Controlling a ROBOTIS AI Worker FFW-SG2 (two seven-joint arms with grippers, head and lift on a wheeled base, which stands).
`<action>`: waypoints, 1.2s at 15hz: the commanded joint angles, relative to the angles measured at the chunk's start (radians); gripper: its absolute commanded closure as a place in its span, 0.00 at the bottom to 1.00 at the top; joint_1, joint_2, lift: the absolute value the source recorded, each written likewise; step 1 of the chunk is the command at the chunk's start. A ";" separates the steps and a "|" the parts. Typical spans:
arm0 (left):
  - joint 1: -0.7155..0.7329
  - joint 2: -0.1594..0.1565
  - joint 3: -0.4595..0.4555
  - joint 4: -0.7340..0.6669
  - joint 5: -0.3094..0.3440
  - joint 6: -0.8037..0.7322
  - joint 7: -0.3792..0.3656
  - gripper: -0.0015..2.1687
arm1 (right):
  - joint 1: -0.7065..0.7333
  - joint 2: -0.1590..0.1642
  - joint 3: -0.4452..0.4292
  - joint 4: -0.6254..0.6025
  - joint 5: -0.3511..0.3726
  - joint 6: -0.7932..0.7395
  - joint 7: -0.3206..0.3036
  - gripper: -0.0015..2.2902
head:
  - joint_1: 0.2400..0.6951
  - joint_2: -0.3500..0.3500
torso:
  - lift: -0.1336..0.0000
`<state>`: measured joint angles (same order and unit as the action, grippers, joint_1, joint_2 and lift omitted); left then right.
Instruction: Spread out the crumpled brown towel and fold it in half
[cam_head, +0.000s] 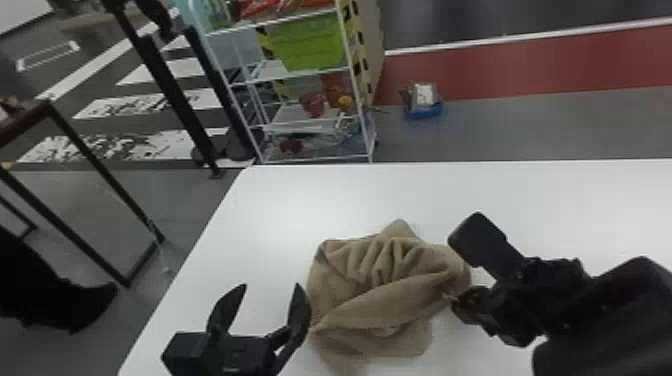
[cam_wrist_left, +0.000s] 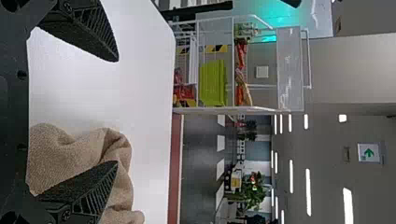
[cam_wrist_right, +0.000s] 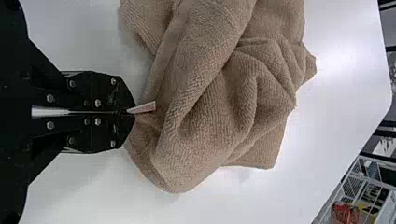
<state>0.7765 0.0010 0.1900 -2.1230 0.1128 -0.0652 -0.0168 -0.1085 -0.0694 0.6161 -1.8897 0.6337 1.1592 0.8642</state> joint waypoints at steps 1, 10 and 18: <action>0.001 -0.004 0.002 0.000 0.001 0.000 0.000 0.05 | 0.027 -0.006 -0.114 -0.092 -0.077 0.003 0.010 0.52 | 1.00 1.00 | 0.07; 0.001 -0.004 0.003 -0.003 0.002 0.003 -0.002 0.05 | 0.116 -0.079 -0.671 -0.373 -0.353 0.046 0.091 0.51 | 1.00 0.92 | 0.07; -0.002 -0.004 -0.001 -0.006 0.001 0.015 -0.002 0.05 | 0.055 -0.181 -0.921 -0.163 -0.428 -0.037 0.075 0.51 | 1.00 0.55 | 0.07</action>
<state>0.7754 0.0010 0.1905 -2.1289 0.1140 -0.0510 -0.0184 -0.0136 -0.2302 -0.3107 -2.1392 0.1848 1.1475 0.9513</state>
